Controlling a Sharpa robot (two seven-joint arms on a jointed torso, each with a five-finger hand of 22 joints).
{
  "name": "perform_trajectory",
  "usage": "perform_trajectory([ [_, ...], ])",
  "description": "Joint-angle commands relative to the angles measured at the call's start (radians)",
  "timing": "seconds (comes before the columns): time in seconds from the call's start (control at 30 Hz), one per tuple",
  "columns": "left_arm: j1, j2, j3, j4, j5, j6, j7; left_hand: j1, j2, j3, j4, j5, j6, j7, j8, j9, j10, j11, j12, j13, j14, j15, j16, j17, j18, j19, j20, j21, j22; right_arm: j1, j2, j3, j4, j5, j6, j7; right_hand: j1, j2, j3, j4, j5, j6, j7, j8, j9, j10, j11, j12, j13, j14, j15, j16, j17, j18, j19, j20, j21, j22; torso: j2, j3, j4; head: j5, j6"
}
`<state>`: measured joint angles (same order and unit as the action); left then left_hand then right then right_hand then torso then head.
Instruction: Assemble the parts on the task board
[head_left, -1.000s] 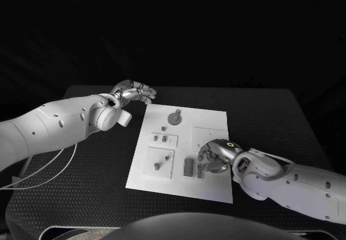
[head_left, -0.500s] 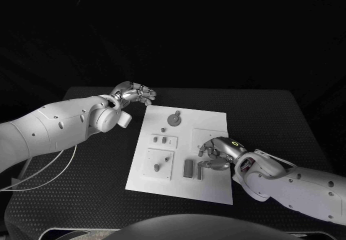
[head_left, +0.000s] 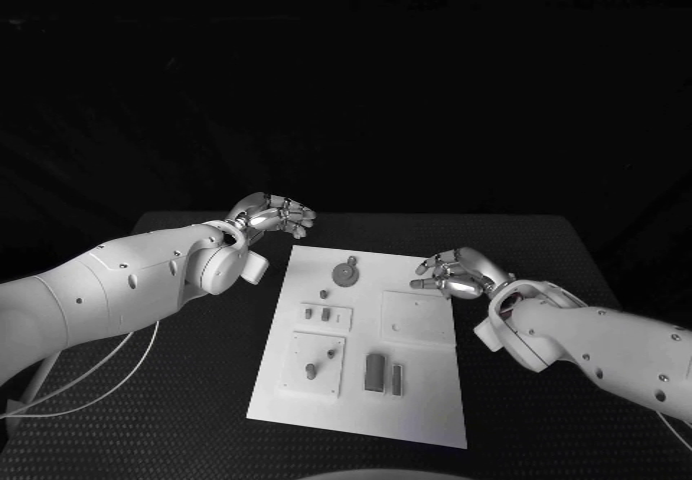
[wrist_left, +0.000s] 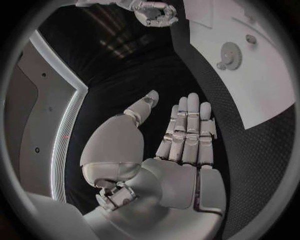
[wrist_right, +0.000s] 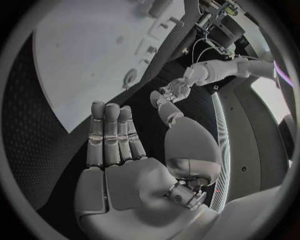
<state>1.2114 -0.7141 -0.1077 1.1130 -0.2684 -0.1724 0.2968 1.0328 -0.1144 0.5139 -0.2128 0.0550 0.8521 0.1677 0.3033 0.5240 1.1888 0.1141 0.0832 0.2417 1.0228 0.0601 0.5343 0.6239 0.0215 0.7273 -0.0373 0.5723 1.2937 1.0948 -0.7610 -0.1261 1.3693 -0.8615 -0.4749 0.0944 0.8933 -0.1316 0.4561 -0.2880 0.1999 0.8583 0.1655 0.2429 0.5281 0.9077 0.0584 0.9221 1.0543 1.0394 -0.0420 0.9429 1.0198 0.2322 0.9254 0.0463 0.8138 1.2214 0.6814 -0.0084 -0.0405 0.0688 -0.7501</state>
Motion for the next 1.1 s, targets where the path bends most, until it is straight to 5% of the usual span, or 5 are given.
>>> perform_trajectory([
  [0.03,0.001,0.017,0.001,-0.008,0.095,-0.075,0.104,0.006,0.005,0.001,0.001,-0.004,0.007,-0.002,0.006,0.002,0.009,-0.002,0.006,0.002,0.008,-0.002,0.002,0.003,0.020,0.005,0.001,-0.004,0.001,0.016,0.017,0.017,-0.064,0.187,0.180,0.065,0.037,0.004,0.022,0.003,-0.053,-0.021,0.018,-0.005,-0.004,-0.034,0.013,-0.048,-0.055,-0.036,0.028,-0.058,-0.047,0.001,-0.043,0.025,-0.060,-0.027,-0.017,-0.0032,0.0000,-0.009,0.033],
  [0.5,0.002,0.056,0.001,-0.072,0.173,-0.021,0.089,-0.020,0.001,-0.002,-0.001,-0.003,-0.061,-0.009,-0.034,-0.022,-0.117,0.018,-0.022,-0.045,-0.160,0.063,-0.152,-0.047,0.004,-0.091,0.056,-0.094,-0.023,0.012,0.188,0.113,-0.403,0.444,0.298,0.140,0.072,0.037,0.141,0.003,-0.072,-0.061,-0.005,0.021,-0.020,-0.078,0.085,-0.527,-0.677,-0.191,0.171,-0.572,-0.393,-0.035,-0.286,0.151,-0.473,-0.279,-0.049,-0.0193,0.0092,-0.035,0.114],
  [1.03,-0.001,0.096,0.001,-0.133,0.248,0.018,0.124,-0.210,-0.118,-0.003,0.218,-0.005,-0.210,-0.058,-0.079,-0.025,-0.326,-0.001,-0.021,-0.140,-0.378,0.114,-0.293,-0.111,-0.021,-0.283,0.131,-0.242,-0.054,-0.041,0.245,0.199,-0.474,0.635,0.360,0.163,-0.135,0.076,-0.082,0.039,-0.051,-0.164,-0.055,0.002,-0.068,-0.092,0.076,-0.793,-0.942,-0.341,0.210,-0.726,-0.548,-0.083,-0.515,0.194,-0.635,-0.327,-0.059,-0.0119,0.0037,-0.010,0.189],
  [1.07,-0.001,0.094,0.001,-0.132,0.207,-0.010,0.087,-1.033,0.114,-0.514,0.213,-0.055,-0.852,-0.168,-0.303,-0.524,-1.189,-0.114,-0.083,-0.242,-1.023,-0.060,-0.534,-0.624,-0.021,-0.727,0.037,-0.572,-0.427,-0.038,0.241,0.198,-0.472,0.555,0.308,0.139,-0.893,0.132,-0.456,0.288,-0.200,-0.858,-0.165,-0.243,-0.528,-0.908,-0.058,-0.922,-1.054,-1.039,0.042,-0.943,-1.020,-0.232,-0.925,-0.046,-0.814,-1.221,-0.060,-0.0151,0.0047,-0.015,0.181],
  [1.1,-0.001,0.093,0.001,-0.131,0.207,-0.011,0.087,-1.033,0.114,-0.514,0.213,-0.055,-0.852,-0.168,-0.303,-0.524,-1.189,-0.114,-0.083,-0.242,-1.023,-0.060,-0.534,-0.624,-0.021,-0.727,0.037,-0.572,-0.434,-0.038,0.241,0.198,-0.471,0.555,0.307,0.139,-0.893,0.132,-0.456,0.288,-0.200,-0.858,-0.165,-0.243,-0.528,-0.908,-0.058,-0.922,-1.054,-1.039,0.042,-0.943,-1.020,-0.232,-0.925,-0.046,-0.814,-1.221,-0.060,-0.0149,0.0049,-0.015,0.181],
])
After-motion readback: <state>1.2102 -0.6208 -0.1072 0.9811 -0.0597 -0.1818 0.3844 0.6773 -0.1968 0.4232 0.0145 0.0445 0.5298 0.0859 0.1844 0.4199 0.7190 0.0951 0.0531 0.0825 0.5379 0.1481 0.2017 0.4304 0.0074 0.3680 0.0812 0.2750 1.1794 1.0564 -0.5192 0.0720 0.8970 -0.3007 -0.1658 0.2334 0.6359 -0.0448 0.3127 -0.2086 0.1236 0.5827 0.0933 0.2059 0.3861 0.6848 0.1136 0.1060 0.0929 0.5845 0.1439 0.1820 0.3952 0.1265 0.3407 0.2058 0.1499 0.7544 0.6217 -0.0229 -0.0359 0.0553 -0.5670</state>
